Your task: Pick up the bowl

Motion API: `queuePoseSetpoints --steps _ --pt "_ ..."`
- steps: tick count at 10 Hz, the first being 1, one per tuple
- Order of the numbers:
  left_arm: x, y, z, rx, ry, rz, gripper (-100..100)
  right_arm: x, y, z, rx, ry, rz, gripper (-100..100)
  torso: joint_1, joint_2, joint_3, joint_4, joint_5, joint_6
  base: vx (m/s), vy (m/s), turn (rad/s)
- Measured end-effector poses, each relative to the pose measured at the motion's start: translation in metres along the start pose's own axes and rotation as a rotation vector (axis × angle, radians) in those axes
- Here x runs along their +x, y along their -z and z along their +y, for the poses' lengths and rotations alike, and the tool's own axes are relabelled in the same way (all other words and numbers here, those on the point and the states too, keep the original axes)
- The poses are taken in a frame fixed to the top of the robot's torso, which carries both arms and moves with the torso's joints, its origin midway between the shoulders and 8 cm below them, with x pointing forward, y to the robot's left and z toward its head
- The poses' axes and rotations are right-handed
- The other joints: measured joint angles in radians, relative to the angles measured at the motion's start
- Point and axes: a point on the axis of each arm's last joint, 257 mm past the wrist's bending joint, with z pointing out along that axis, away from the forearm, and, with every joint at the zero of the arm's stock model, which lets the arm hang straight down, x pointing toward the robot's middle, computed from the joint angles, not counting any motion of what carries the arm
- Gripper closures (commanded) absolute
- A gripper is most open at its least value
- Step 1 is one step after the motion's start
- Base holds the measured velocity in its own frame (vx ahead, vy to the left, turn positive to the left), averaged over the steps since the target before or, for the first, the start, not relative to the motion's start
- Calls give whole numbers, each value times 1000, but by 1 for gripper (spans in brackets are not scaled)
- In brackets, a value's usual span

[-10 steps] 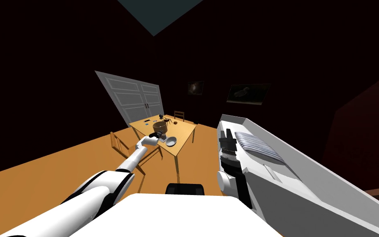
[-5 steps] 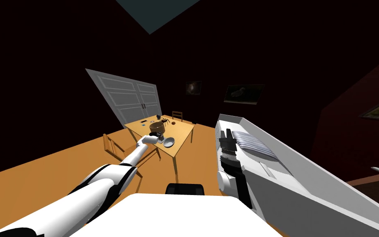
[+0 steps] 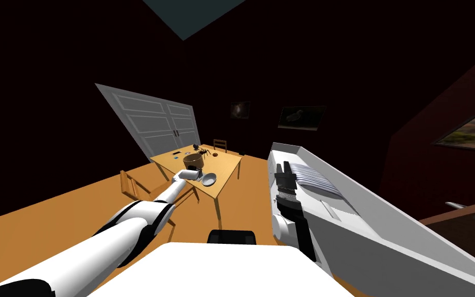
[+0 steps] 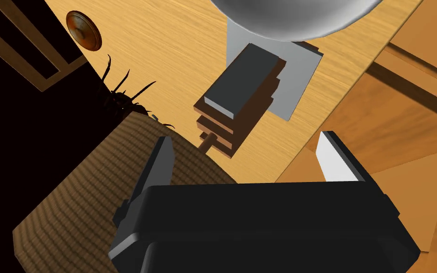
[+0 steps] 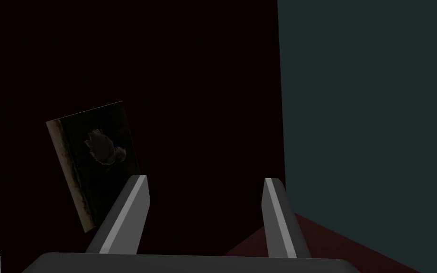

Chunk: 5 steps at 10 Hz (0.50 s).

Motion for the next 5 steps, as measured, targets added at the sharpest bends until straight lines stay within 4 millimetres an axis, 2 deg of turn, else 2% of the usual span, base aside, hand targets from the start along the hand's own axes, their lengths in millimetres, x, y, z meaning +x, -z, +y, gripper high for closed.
queuePoseSetpoints --steps 2,3,5 --pt "5 -4 18 -56 17 17 -100 0 0 0 0 0 0 0 0 0 0 0 0 0 13 -12 -12" --pt "4 -5 23 -70 21 20 -100 0 0 0 0 0 0 0 1 1 0 0 0 0 14 -13 -76" --pt "12 -9 45 -141 43 43 -100 0 0 0 0 0 0 0 -1 0 0 0 0 0 35 -32 -104"
